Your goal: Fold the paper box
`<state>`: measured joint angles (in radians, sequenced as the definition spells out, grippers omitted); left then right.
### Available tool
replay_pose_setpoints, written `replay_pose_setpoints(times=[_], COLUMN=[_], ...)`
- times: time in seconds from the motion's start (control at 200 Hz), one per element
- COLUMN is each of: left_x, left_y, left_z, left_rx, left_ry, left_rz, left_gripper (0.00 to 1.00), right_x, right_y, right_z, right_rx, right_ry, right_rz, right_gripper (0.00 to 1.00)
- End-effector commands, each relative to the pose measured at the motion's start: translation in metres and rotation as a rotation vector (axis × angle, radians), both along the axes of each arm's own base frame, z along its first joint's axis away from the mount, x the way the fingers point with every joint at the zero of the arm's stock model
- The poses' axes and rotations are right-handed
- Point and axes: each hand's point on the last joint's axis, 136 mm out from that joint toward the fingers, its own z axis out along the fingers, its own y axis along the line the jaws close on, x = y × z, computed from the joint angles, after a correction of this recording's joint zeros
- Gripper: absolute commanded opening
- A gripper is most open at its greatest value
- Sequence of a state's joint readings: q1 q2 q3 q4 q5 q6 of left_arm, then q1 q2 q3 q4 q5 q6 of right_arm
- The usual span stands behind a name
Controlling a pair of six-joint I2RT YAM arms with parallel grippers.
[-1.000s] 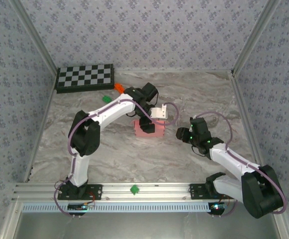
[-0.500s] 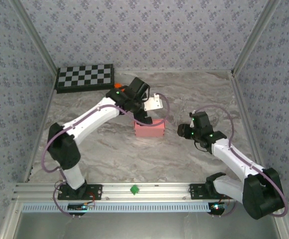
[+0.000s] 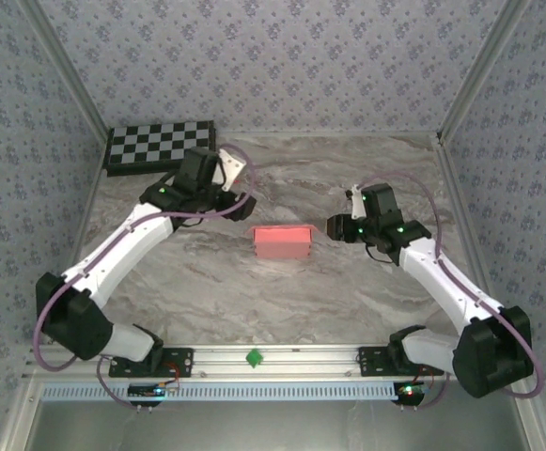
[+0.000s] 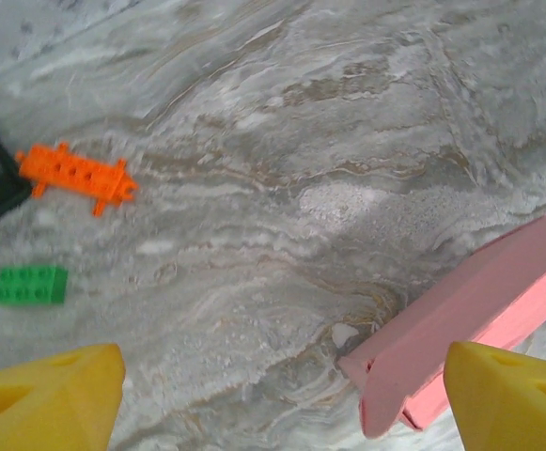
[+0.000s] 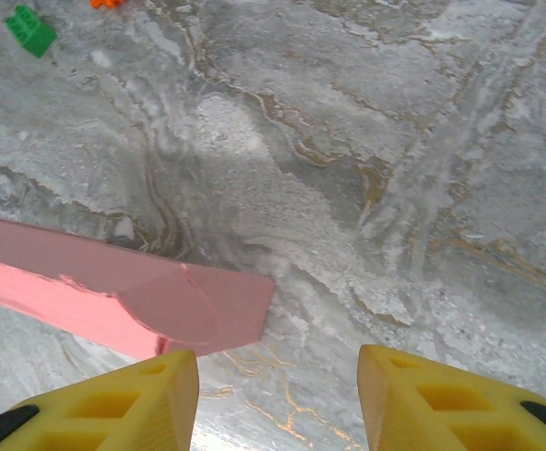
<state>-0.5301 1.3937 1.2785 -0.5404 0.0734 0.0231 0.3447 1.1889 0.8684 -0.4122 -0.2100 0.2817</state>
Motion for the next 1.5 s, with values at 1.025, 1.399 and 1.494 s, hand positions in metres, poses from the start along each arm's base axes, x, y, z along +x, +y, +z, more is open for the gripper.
replay_pose_setpoints(times=[1.025,1.399,1.494], left_x=[-0.048,-0.052,-0.051], left_y=[-0.026,-0.031,-0.034], left_z=[-0.085,-0.096,-0.096], left_rx=[-0.334,-0.333,-0.346], left_ry=[0.450,0.493,0.496], left_rz=[-0.090,-0.098,-0.101], left_gripper=[0.63,0.57,0.54], right_x=[-0.003,-0.005,-0.006], right_y=[0.053,0.057,0.056], right_z=[-0.010,-0.014,-0.016], right_rx=[0.063,0.080,0.071], right_ry=[0.100,0.110,0.114], right_rz=[0.208,0.214,0.211], right_gripper=[0.47,0.43,0.42])
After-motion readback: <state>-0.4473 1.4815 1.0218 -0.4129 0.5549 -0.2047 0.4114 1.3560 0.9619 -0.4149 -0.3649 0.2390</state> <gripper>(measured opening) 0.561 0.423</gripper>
